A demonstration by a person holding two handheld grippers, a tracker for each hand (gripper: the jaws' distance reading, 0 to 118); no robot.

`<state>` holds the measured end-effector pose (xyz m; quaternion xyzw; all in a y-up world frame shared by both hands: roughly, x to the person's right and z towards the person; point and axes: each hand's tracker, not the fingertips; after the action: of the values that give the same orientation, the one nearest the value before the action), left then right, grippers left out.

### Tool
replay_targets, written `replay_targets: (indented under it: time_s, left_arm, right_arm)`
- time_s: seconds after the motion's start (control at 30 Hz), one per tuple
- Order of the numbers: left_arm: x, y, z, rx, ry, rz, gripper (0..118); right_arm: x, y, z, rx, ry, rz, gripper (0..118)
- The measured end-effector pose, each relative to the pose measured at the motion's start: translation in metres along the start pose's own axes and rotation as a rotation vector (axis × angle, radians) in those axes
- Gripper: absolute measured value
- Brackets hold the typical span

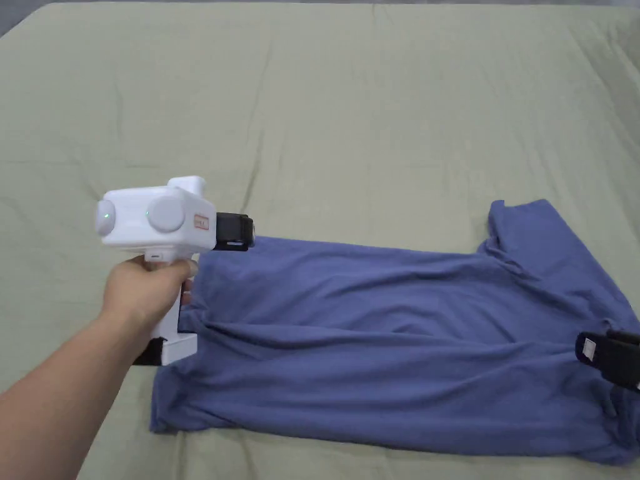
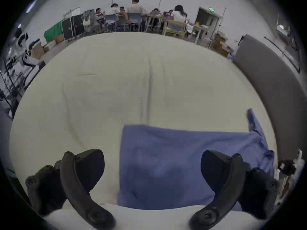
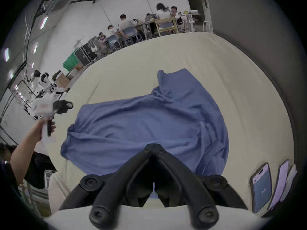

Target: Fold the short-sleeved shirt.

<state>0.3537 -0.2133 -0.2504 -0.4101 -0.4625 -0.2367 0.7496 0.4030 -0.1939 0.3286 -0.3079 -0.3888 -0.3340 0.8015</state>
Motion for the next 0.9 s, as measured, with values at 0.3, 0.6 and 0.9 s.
replay_targets:
  time_s: [0.3, 0.6, 0.9]
  left_arm:
    - [0.024, -0.009, -0.056, -0.176, 0.039, -0.019, 91]
    - [0.003, 0.032, -0.037, -0.078, -0.121, 0.134, 0]
    - [0.022, 0.01, -0.045, -0.11, -0.043, 0.029, 0]
  right_arm:
    - [0.037, 0.014, 0.006, -0.044, -0.114, 0.005, 2]
    - [0.07, 0.129, -0.063, -0.046, -0.054, -0.037, 44]
    - [0.071, 0.156, -0.179, -0.292, -0.265, -0.034, 117]
